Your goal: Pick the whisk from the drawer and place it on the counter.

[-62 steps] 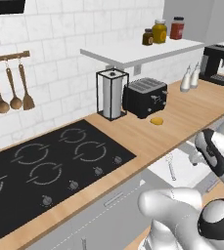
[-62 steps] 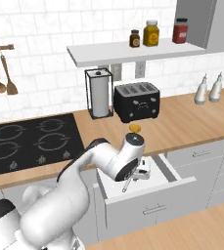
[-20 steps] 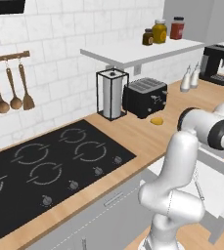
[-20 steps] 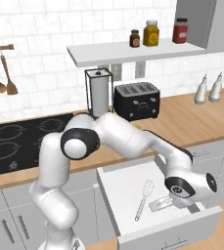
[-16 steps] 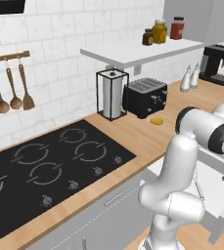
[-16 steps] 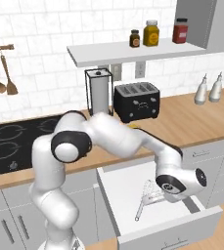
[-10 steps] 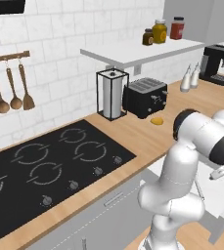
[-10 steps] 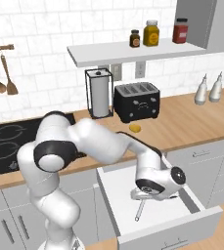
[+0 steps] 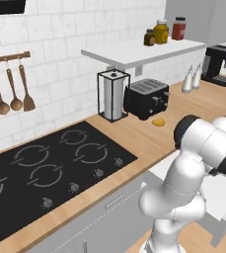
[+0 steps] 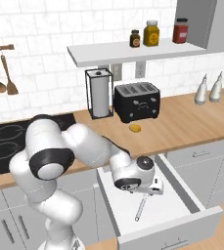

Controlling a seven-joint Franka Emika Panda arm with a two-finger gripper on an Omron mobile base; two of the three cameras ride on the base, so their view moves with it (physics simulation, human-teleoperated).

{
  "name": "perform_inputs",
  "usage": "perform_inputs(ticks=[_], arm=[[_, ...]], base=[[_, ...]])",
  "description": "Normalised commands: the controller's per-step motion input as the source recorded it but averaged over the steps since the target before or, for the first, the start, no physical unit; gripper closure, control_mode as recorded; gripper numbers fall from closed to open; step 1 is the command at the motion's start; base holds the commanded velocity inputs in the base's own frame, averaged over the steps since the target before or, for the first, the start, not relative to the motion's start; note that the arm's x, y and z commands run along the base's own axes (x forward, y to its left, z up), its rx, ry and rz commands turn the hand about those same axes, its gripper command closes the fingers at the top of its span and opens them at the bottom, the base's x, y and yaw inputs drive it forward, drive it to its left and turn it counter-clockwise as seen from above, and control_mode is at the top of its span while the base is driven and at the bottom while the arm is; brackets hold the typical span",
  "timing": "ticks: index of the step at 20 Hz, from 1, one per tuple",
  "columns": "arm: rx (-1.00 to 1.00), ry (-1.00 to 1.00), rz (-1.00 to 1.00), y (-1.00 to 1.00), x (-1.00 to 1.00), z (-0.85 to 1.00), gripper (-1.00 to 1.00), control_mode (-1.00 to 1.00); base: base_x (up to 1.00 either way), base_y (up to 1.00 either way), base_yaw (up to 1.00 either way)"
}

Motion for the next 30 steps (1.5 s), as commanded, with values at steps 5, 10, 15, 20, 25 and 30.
perform_inputs(ticks=[5, 10, 15, 20, 25, 30], arm=[[0.0, 0.0, 0.0, -0.11, 0.24, -0.29, -1.0, -1.0], [0.05, 0.0, 0.0, -0.38, 0.22, -0.14, -1.0, -1.0], [0.07, 0.0, 0.0, -0.36, 0.14, -0.27, -1.0, -1.0], [0.06, -0.01, 0.0, -0.06, 0.17, -0.44, -1.0, -1.0], [0.03, -0.01, 0.0, 0.0, 0.18, -0.38, -1.0, -1.0], [0.0, 0.0, 0.0, 0.0, 0.2, -0.34, -1.0, -1.0]], base=[[0.0, 0.0, 0.0], [0.0, 0.0, 0.0], [0.0, 0.0, 0.0], [0.0, 0.0, 0.0], [0.0, 0.0, 0.0], [0.0, 0.0, 0.0]])
